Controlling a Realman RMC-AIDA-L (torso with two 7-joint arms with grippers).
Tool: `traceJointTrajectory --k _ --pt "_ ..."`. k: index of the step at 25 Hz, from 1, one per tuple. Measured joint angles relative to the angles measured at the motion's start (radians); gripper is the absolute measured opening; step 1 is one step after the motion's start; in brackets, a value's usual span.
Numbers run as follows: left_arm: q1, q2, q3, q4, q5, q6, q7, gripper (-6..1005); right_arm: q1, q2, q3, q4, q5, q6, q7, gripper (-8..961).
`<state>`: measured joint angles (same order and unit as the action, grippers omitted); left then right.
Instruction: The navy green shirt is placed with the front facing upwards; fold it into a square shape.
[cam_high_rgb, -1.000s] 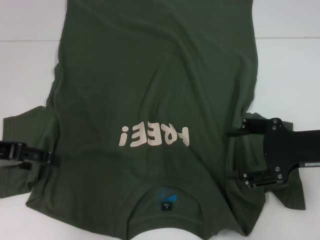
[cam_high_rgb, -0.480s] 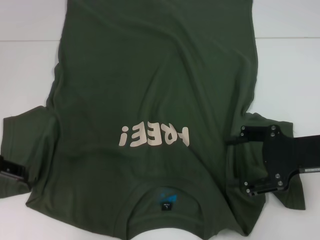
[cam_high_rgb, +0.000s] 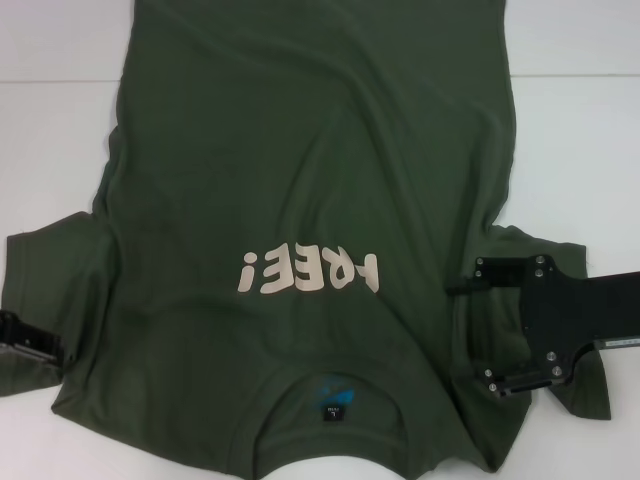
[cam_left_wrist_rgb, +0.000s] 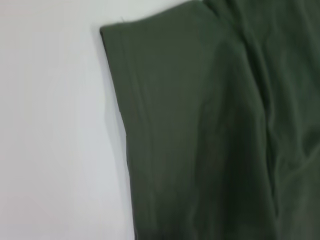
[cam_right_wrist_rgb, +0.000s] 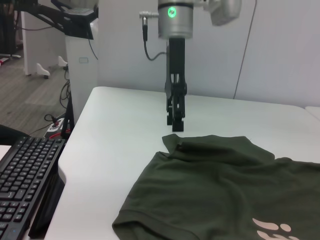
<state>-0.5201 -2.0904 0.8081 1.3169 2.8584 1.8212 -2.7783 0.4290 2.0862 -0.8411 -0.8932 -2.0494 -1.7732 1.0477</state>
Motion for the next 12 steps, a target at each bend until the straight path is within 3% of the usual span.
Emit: traceJointTrajectory --k 12 --pt "0.012 0.016 0.015 -0.045 0.002 -0.055 0.004 908 0.008 0.002 0.0 0.007 0.0 0.001 0.0 856"
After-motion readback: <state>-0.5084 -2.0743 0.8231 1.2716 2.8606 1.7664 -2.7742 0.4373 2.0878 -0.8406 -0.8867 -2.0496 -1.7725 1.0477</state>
